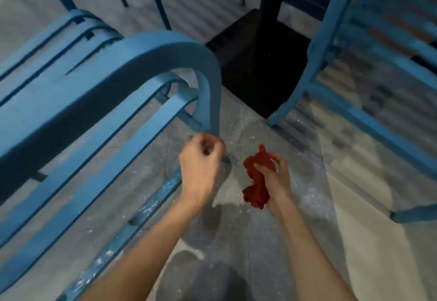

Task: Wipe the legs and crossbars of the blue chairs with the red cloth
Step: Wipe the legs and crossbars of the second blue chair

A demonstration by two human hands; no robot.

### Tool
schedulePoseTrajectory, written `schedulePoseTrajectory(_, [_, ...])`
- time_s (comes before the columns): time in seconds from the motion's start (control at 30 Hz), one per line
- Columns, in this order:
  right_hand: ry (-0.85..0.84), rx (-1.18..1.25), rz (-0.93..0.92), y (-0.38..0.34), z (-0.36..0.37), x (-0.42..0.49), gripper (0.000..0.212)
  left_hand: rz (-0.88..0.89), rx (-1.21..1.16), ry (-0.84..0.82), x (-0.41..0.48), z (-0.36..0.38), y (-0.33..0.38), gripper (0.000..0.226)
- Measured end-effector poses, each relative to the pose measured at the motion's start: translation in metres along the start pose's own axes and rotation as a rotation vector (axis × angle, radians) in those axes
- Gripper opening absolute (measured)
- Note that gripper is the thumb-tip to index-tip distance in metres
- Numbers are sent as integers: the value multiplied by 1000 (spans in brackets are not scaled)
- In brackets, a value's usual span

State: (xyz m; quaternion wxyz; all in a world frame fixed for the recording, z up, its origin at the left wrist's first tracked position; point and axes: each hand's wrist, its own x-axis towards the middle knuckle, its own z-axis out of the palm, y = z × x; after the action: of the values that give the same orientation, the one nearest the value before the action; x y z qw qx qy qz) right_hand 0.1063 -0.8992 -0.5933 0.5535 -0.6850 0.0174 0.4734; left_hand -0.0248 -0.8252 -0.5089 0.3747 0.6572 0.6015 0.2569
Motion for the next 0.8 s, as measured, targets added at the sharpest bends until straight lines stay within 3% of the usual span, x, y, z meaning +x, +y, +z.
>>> schedulePoseTrajectory(0.07, [-14,-35,-33,12,9,19,27,67,-39,132,15,-5,-12,22])
schedulePoseTrajectory(0.17, [-71,-37,-9,41,26,46,19,258,35,137,31,-5,-33,34])
schedulePoseTrajectory(0.3, [-11,-113,72,71,42,85,38,474,89,111,39,7,-49,35])
schedulePoseTrajectory(0.4, [46,-69,87,91,45,119,38,522,71,185,44,12,-51,30])
schedulePoseTrajectory(0.53, [26,-117,74,127,58,148,10,553,104,176,49,10,-51,27])
schedulePoseTrajectory(0.67, [-60,-107,71,165,81,169,15,518,98,151,48,9,-50,28])
schedulePoseTrajectory(0.8, [16,-9,65,156,97,170,14,485,127,142,49,4,-43,24])
